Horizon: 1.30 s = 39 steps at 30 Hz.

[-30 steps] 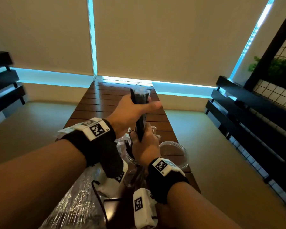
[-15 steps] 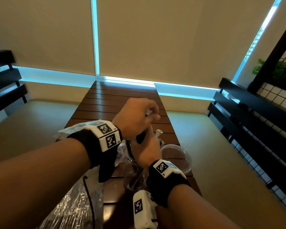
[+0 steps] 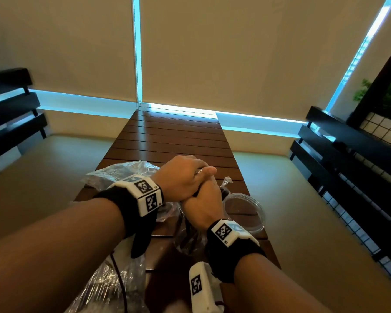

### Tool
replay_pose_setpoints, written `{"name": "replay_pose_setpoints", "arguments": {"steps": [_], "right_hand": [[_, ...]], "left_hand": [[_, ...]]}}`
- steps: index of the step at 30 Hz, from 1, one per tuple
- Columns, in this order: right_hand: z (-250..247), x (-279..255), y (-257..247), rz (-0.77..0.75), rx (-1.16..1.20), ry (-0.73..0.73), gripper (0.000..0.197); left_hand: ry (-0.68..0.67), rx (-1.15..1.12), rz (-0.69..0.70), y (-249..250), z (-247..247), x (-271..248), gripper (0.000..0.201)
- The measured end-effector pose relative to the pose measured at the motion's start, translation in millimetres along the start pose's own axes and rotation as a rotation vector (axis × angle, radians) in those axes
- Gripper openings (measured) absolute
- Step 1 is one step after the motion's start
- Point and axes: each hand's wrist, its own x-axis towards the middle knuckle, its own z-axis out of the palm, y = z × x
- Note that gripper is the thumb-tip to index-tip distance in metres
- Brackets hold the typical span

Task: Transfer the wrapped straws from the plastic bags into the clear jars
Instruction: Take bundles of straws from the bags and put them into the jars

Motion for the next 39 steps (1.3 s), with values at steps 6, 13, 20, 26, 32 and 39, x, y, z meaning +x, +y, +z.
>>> {"name": "replay_pose_setpoints", "arguments": {"steps": [6, 13, 20, 26, 32, 39], "right_hand": [[1, -8, -4, 0.0, 0.001, 0.064, 0.059], [1, -8, -14, -0.083, -0.082, 0.151, 0.057], [12, 2, -57, -0.379, -0.446, 0.17, 0.018], [33, 3, -83, -0.373, -0.739, -0.387, 0.012], [55, 6, -91, -0.252, -0.869, -0.555, 0.016], [78, 17, -81, -0.111, -0.793, -0.515, 0.025]], "left_hand": [[-0.124, -0.136, -0.217, 2, 0, -12, 0.051], [-0.081, -0.354, -0.289, -10, -10, -13, 0.062], [-0.083, 0.13, -0.477, -64, -24, -32, 0.058], [-0.028, 0.628, -0.567, -83, -26, -41, 0.064], [0.003, 0.231, -0.659, -105, -47, -45, 0.024], [0.181, 0.147, -0.597, -98, -62, -51, 0.02]]}}
